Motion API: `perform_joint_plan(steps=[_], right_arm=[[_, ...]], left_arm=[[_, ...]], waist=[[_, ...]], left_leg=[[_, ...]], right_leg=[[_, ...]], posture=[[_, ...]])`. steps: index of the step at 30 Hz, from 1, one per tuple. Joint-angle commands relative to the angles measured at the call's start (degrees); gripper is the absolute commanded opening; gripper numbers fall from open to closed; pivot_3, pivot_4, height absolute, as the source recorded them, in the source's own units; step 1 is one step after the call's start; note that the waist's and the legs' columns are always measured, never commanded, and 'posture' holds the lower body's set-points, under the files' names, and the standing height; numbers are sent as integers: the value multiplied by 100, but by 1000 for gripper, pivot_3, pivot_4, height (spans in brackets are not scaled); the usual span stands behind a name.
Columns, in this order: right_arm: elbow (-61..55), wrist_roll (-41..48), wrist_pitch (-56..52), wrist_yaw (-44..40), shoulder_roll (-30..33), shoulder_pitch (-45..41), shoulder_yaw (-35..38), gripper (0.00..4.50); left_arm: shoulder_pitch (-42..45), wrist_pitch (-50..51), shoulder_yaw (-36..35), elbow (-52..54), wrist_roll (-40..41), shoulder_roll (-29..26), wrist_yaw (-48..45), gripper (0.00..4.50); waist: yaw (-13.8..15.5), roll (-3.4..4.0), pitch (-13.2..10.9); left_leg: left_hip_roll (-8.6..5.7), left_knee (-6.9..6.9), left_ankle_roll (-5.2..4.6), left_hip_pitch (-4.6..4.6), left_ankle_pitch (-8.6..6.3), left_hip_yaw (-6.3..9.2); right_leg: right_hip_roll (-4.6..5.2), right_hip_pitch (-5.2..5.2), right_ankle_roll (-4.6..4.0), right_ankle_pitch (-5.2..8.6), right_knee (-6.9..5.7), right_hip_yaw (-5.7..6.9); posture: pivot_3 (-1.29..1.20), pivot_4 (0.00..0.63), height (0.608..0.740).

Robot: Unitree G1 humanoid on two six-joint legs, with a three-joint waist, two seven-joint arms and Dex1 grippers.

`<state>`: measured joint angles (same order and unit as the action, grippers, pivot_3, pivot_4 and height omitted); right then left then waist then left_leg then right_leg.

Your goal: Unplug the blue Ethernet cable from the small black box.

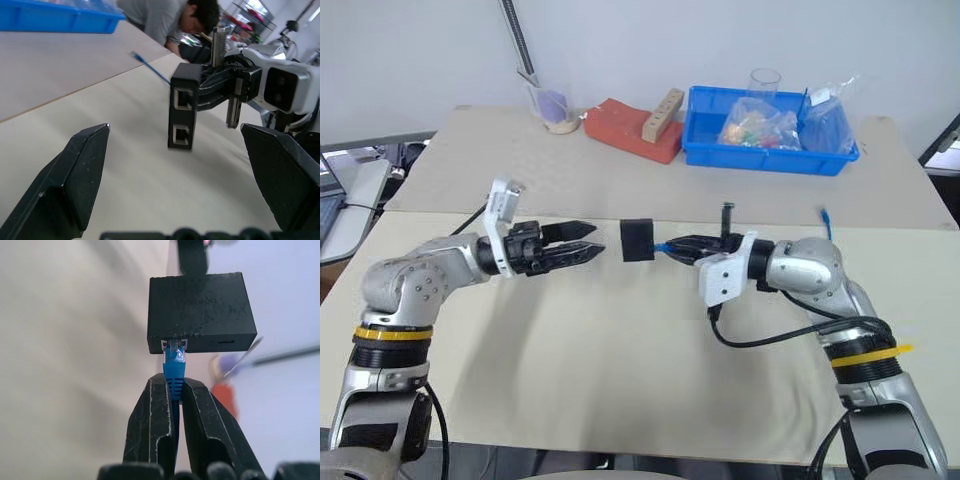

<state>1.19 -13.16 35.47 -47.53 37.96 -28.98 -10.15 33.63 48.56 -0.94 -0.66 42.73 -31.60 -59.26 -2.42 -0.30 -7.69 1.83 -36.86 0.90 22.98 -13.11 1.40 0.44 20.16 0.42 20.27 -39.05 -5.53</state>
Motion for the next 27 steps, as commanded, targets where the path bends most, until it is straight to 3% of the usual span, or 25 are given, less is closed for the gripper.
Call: perform_joint_plan(steps=[1,6,9,16,18,20,22,25,27], right_arm=[[-267,-178,94,245,-54,-142,-38,12],[-287,-232,76,307,-77,-238,-155,12],[-245,-235,68,329,-46,-279,-197,0],[-153,-157,76,281,-51,-390,-278,0],[-197,-3,6,157,-54,-396,-327,0],[-283,306,-329,-245,2,-394,-441,1011],[-371,591,-668,-581,53,-390,-494,1603],[-1042,2038,-2813,-1270,138,-345,-313,2613],[-1414,2919,-4419,-1430,204,-496,-121,2613]], left_arm=[[160,-246,200,-64,-172,66,-241,4500],[210,-506,304,-230,-375,193,-343,4500],[197,-613,254,-280,-419,206,-410,3662],[171,-656,241,-257,-489,213,-513,521],[165,-684,248,-254,-519,225,-513,524],[184,-694,315,-230,-572,204,-546,524],[193,-747,379,-214,-637,172,-621,524],[145,-1129,528,-203,-889,69,-895,524],[151,-1322,598,-230,-1008,21,-1063,524]], waist=[[-2,0,0],[-2,0,0],[-1,0,0],[-1,0,0],[-5,0,0],[-4,0,0],[-1,0,0],[0,0,0],[-1,0,0]], left_leg=[[0,0,1,1,0,0],[1,-1,2,1,1,0],[0,-2,2,1,1,0],[-1,-2,1,2,1,0],[0,-2,1,2,1,0],[0,-2,1,2,1,0],[0,-2,1,2,1,0],[-1,-2,1,4,1,0],[4,-2,1,7,1,1]], right_leg=[[-1,0,0,0,0,0],[-1,0,0,0,1,-1],[-1,0,0,0,1,-2],[0,0,0,0,1,-2],[-1,0,0,0,1,-2],[-1,0,0,0,1,-2],[0,-2,0,0,1,-2],[0,-2,0,0,1,-2],[-2,-3,-1,-1,-4,-1]], posture=[[0,150,740],[0,150,740],[0,150,740],[0,150,740],[0,150,740],[0,150,740],[0,150,740],[0,150,740],[0,150,740]])
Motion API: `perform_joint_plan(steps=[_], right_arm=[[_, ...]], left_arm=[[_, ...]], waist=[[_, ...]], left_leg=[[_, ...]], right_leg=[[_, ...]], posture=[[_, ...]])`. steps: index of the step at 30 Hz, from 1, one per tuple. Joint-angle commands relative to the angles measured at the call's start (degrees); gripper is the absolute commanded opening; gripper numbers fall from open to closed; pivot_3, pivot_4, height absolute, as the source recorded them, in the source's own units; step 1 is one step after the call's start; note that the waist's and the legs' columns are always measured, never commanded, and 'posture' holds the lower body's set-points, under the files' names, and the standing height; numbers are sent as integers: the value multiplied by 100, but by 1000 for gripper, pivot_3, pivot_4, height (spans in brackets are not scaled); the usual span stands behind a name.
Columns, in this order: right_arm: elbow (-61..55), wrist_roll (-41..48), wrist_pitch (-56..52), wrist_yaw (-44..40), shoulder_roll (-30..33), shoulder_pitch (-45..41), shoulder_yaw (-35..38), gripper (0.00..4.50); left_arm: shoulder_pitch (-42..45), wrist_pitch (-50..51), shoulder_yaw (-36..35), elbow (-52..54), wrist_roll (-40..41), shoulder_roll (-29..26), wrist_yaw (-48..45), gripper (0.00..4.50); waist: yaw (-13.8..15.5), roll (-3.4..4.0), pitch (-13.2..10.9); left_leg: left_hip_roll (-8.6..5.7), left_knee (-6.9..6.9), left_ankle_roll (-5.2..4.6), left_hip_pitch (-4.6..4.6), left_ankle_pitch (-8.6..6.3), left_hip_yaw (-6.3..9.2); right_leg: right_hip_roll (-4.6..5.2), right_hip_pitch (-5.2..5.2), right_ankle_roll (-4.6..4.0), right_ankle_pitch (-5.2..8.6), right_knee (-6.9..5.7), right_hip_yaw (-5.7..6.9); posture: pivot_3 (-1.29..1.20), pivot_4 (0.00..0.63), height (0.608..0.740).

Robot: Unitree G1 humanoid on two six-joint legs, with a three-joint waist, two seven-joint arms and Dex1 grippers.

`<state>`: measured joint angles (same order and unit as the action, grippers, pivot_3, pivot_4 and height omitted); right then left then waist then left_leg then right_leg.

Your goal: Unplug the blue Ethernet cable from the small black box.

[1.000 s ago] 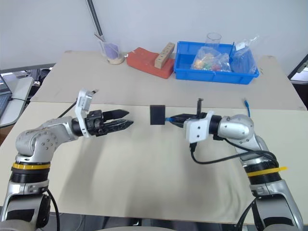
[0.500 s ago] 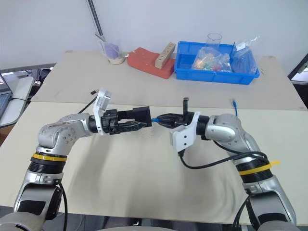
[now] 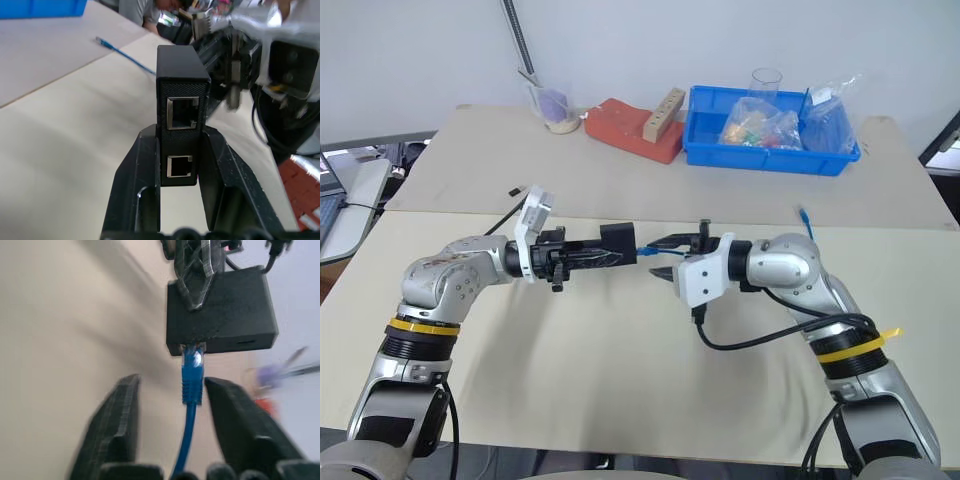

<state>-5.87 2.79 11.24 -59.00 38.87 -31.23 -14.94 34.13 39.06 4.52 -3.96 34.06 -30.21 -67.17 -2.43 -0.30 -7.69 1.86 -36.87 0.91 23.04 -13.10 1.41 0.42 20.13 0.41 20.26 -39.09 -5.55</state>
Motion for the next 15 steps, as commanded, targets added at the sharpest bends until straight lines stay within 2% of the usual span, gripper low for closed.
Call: perform_joint_plan(steps=[1,4,6,8,12,15], right_arm=[[-830,1590,-2547,-307,145,-340,422,2613],[-975,2598,-4415,-404,288,-603,587,2613],[-900,3018,-5219,-268,222,-758,711,2613],[-809,3030,-5424,-277,222,-818,676,2613],[-794,2915,-5461,-407,282,-807,533,1459],[-817,2887,-5465,-469,302,-763,485,1459]], left_arm=[[109,-443,75,85,-184,-130,-333,524],[136,-720,123,97,-249,-116,-563,524],[151,-842,161,123,-297,-101,-662,524],[175,-876,177,132,-305,-66,-688,524],[223,-856,167,161,-268,-33,-713,524],[213,-869,178,184,-280,-42,-742,524]], waist=[[2,0,0],[23,0,0],[31,0,0],[31,0,0],[30,0,0],[24,0,0]], left_leg=[[0,0,0,-1,0,1],[-2,-1,0,-2,0,2],[-2,0,-2,-1,-1,3],[-3,0,-3,0,-1,3],[-6,-1,-4,9,-2,4],[-6,-1,-4,9,-2,4]], right_leg=[[0,-2,0,0,-7,1],[3,-2,0,0,3,2],[4,-2,0,0,8,3],[3,-1,0,0,10,3],[3,6,0,0,14,2],[2,7,0,0,14,3]], posture=[[0,150,740],[0,150,740],[0,150,740],[0,150,740],[0,150,740],[0,150,740]])
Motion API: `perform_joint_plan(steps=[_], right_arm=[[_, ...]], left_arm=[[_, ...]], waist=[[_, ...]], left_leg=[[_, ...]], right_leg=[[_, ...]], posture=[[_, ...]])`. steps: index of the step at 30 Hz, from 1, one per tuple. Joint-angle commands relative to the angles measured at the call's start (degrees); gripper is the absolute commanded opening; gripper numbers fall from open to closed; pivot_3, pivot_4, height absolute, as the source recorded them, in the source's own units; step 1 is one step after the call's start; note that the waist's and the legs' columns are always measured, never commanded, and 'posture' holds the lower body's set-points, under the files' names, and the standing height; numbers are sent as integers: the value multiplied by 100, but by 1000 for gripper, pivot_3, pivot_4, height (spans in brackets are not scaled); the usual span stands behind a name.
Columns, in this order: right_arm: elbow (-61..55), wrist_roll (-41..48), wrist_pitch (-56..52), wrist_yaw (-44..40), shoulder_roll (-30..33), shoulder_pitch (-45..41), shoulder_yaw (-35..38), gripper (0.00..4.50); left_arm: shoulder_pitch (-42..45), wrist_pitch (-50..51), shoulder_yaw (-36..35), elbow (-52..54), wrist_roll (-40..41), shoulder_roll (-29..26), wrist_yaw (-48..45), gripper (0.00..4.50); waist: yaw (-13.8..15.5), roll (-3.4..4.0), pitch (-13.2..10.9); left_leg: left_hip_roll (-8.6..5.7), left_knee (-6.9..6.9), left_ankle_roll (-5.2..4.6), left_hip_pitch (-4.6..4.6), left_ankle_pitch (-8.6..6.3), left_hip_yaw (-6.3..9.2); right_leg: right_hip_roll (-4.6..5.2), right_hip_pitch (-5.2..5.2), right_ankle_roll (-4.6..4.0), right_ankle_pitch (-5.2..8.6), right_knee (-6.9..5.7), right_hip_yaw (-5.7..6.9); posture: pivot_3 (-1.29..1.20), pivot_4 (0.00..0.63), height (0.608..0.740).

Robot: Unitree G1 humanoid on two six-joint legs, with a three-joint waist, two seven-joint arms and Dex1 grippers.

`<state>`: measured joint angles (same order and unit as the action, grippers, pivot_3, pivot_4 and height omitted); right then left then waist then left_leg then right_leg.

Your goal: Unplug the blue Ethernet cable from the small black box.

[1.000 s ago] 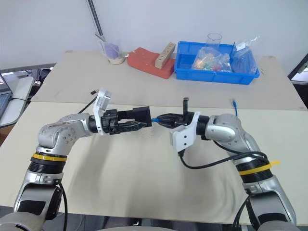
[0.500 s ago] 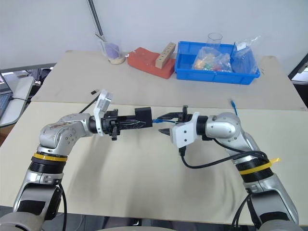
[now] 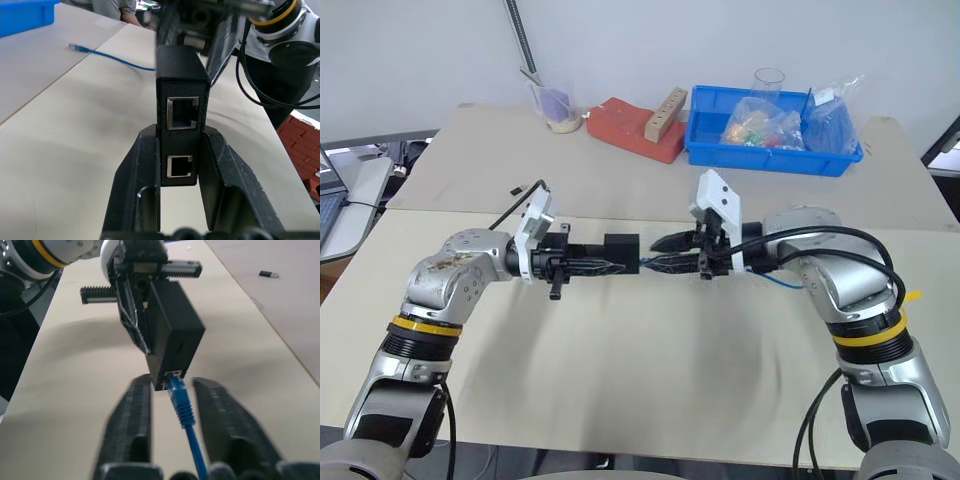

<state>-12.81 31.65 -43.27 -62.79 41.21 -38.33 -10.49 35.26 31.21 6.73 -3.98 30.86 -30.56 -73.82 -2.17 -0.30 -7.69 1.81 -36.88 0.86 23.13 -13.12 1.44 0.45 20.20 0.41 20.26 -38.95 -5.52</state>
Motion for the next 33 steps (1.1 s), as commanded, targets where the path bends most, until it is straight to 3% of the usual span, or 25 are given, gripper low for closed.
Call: perform_joint_plan(steps=[1,33], right_arm=[[-122,-13,-15,-106,74,-41,25,1459],[81,-1,-352,-621,31,-373,-81,1459]], left_arm=[[93,-78,-46,208,46,-13,-84,524],[126,-260,124,230,-127,13,-277,524]], waist=[[-5,0,0],[-10,0,0]], left_leg=[[0,0,0,0,0,0],[1,0,-1,-1,0,0]], right_leg=[[0,0,0,0,0,0],[-2,1,0,0,1,1]], posture=[[0,150,740],[0,150,740]])
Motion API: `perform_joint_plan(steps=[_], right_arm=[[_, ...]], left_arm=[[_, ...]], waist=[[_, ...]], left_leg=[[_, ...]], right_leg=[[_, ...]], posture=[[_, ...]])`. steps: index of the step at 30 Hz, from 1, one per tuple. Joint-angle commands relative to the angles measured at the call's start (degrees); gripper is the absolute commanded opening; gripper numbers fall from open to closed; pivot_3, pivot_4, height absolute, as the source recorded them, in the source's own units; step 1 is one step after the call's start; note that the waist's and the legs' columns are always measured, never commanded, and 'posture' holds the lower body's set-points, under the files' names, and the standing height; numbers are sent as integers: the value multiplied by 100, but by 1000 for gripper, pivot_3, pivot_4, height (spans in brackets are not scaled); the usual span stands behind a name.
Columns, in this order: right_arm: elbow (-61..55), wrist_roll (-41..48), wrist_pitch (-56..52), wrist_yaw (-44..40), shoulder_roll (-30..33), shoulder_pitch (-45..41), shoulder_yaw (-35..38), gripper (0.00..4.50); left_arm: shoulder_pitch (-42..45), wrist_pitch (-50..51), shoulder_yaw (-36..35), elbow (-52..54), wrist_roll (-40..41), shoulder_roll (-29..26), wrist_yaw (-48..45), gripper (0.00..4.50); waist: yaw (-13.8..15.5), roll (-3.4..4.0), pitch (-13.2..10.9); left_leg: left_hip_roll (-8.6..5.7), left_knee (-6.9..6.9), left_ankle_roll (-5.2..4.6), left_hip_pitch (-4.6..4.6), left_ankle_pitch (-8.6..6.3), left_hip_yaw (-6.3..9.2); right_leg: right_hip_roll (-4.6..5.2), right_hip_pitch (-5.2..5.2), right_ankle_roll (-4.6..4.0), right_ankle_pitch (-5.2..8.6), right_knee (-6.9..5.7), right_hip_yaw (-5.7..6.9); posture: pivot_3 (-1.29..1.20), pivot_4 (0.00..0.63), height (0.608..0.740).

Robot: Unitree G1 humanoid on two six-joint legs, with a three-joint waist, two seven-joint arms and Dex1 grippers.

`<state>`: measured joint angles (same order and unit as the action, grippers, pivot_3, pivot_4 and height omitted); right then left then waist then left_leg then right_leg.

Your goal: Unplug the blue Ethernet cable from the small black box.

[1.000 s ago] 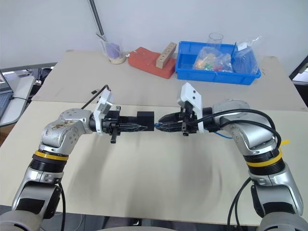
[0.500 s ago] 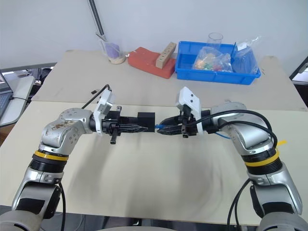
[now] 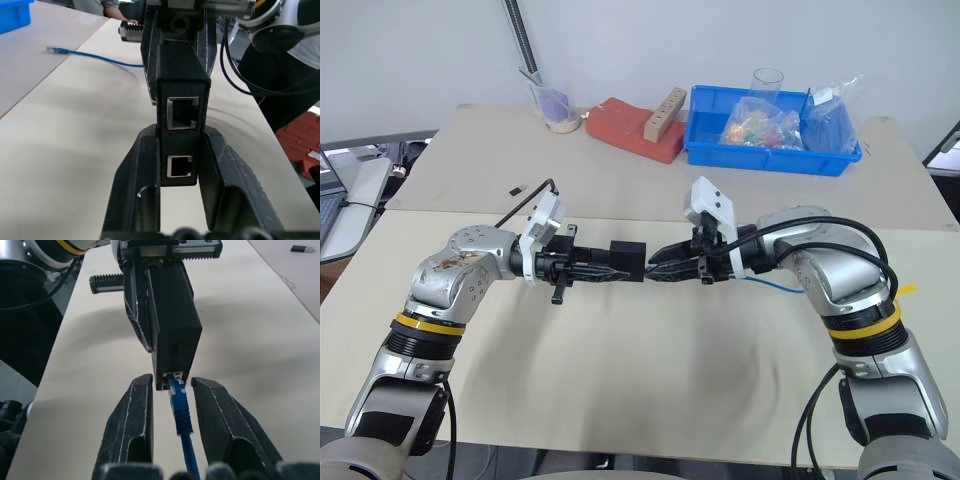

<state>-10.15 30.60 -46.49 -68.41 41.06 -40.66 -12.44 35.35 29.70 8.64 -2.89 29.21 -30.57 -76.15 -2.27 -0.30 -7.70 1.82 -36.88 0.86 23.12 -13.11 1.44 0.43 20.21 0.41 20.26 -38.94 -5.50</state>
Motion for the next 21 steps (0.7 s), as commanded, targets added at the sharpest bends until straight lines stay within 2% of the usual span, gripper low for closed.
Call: perform_joint_plan(steps=[1,21], right_arm=[[-179,84,-18,-66,46,-126,104,1459],[123,-282,312,-279,43,-96,13,1459]], left_arm=[[124,-102,-69,127,46,21,-40,524],[152,-129,-48,148,39,14,-114,524]], waist=[[0,0,0],[1,0,0]], left_leg=[[0,0,0,0,0,0],[-1,0,0,1,0,0]], right_leg=[[0,0,0,0,0,0],[0,0,0,0,0,0]], posture=[[0,150,740],[0,150,740]])
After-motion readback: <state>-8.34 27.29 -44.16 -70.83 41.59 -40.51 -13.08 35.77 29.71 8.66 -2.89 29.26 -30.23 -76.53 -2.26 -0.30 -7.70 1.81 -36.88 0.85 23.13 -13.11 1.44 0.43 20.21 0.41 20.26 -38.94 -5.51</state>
